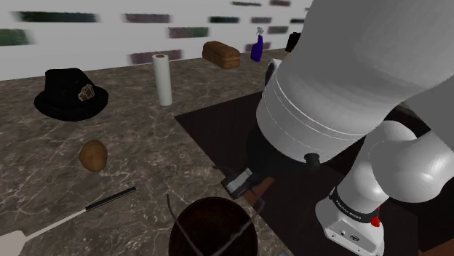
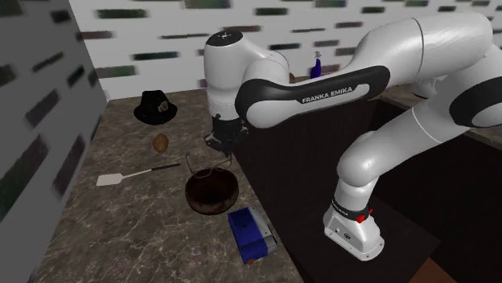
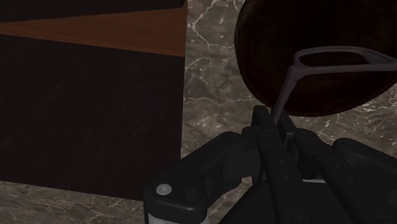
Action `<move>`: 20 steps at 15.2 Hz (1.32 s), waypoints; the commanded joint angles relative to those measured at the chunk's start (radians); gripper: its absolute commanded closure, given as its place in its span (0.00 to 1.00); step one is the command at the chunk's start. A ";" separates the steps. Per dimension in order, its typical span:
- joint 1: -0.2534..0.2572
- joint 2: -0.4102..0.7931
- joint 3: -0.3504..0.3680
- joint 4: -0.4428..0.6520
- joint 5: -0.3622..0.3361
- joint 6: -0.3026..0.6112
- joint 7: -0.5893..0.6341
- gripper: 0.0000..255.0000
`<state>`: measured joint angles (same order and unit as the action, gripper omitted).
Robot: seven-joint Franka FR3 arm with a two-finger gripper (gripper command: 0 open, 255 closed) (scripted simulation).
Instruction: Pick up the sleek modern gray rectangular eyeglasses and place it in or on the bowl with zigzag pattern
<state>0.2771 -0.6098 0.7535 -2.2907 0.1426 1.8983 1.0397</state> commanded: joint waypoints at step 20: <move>0.013 0.019 0.087 -0.174 0.035 0.192 0.058 1.00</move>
<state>0.2903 -0.5914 0.8398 -2.4639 0.1779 2.0889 1.0969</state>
